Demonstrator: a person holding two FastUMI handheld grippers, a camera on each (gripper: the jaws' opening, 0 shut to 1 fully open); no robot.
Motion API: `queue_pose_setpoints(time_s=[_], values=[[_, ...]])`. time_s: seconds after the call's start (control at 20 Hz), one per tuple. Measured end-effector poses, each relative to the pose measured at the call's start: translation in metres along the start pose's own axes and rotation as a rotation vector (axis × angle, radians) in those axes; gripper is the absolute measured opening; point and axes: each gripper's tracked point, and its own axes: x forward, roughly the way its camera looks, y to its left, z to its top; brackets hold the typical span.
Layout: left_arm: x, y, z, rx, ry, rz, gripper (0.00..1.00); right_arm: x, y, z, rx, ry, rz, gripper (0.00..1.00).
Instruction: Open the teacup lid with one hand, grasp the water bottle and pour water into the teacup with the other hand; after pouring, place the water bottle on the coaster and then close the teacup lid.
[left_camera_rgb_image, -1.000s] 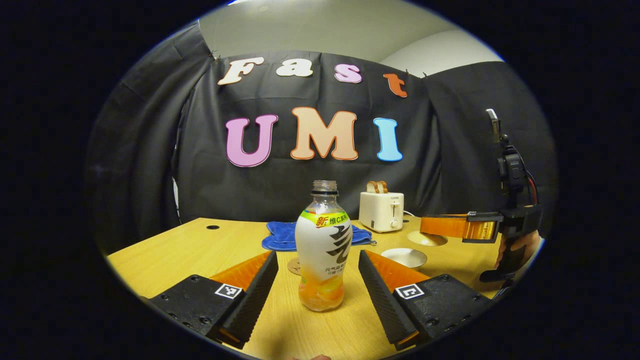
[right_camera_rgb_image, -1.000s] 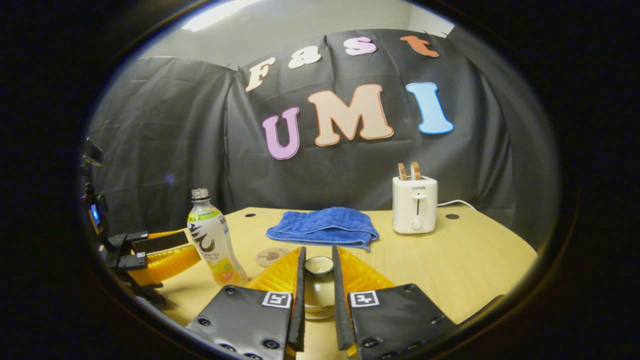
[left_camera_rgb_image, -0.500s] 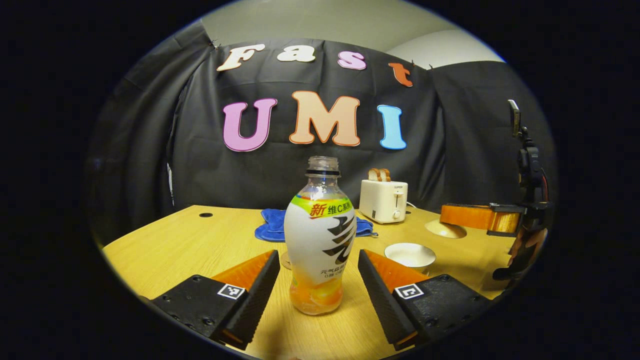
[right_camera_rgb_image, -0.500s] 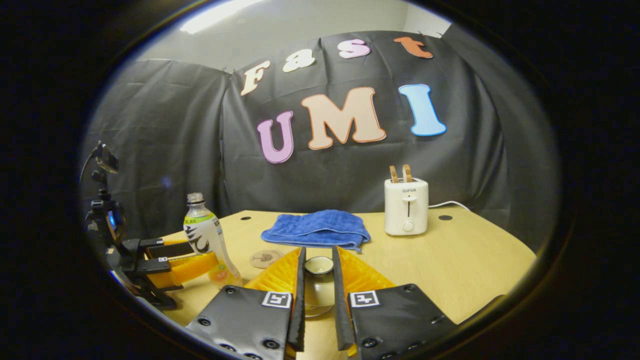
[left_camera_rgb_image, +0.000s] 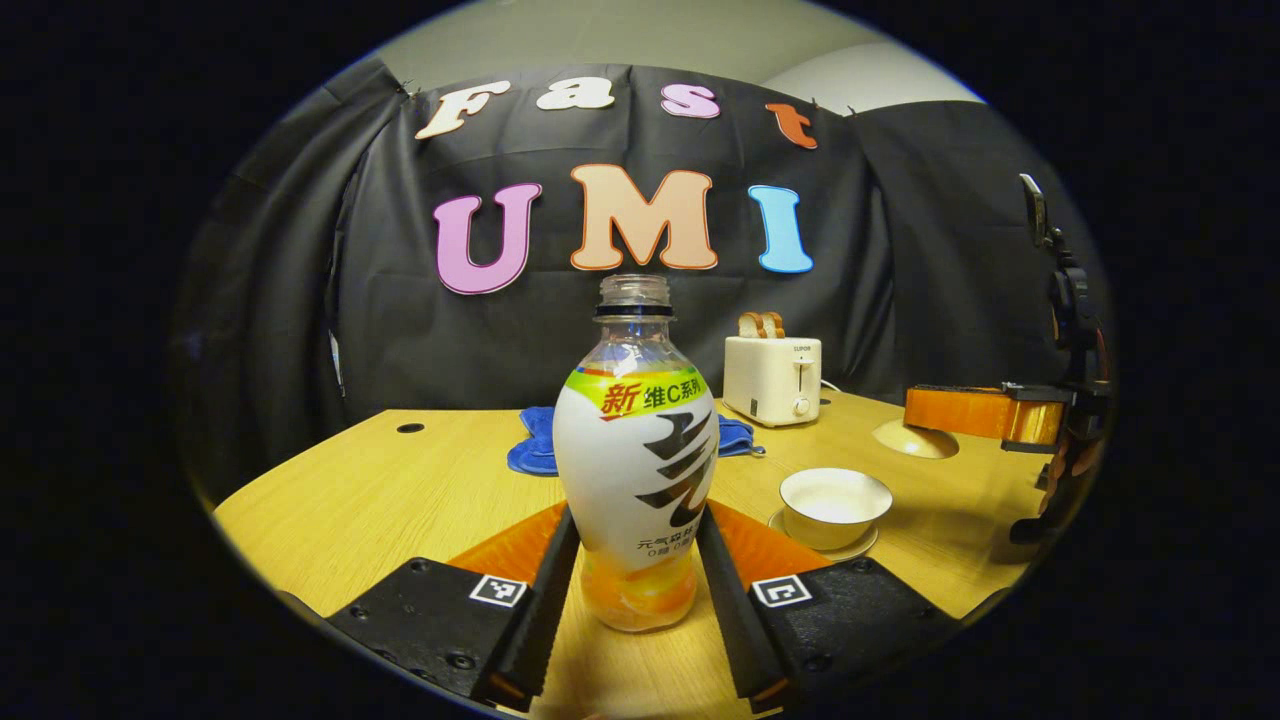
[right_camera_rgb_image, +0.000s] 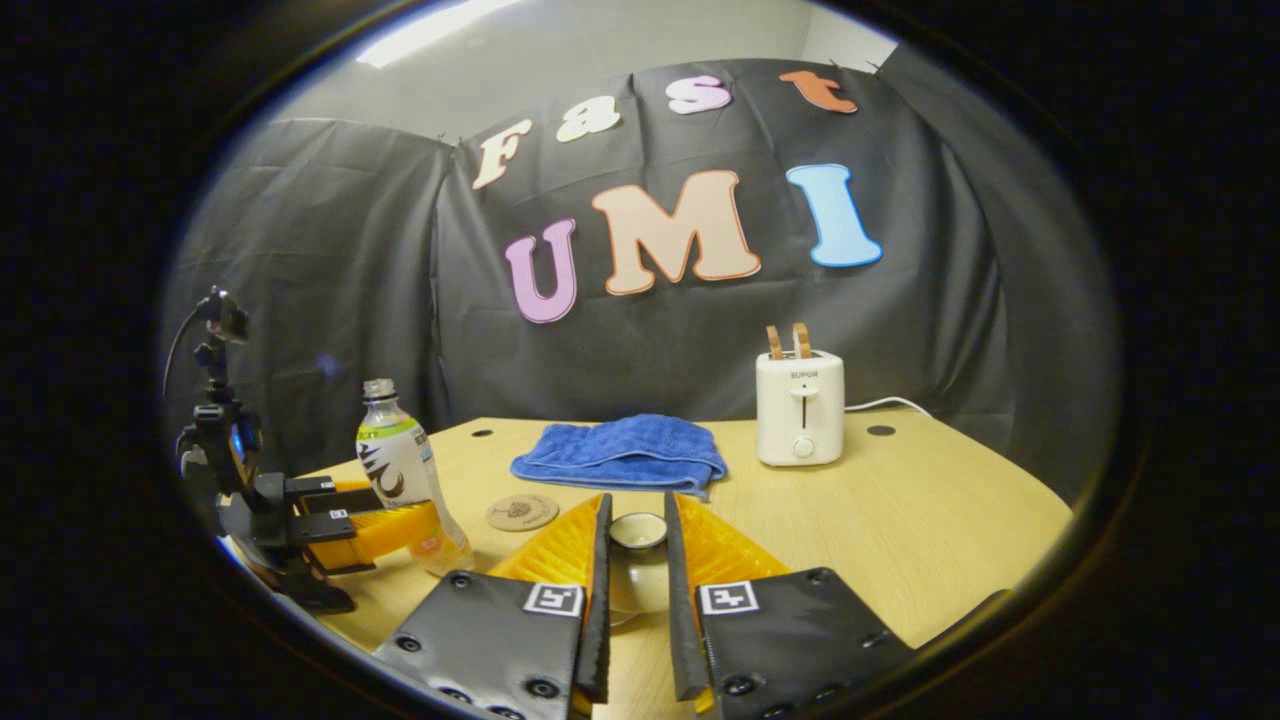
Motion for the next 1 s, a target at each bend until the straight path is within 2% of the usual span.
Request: queue_pose_setpoints(time_s=[0.2, 0.4, 0.75, 1.0], values=[[0.004, -0.001, 0.000, 0.015, 0.006, -0.004, 0.59, -0.001, -0.006, 0.001, 0.003, 0.000, -0.005, 0.29], [0.006, -0.001, 0.002, 0.093, 0.021, 0.003, 0.57, -0.003, -0.015, 0.005, 0.008, -0.010, -0.017, 0.29], [0.011, 0.008, 0.012, 0.359, 0.028, 0.047, 0.57, -0.007, -0.028, 0.002, 0.017, -0.006, -0.034, 0.27], [0.016, 0.015, 0.006, 0.526, 0.084, 0.064, 0.57, -0.011, -0.035, 0.001, 0.017, -0.006, -0.042, 0.27]])
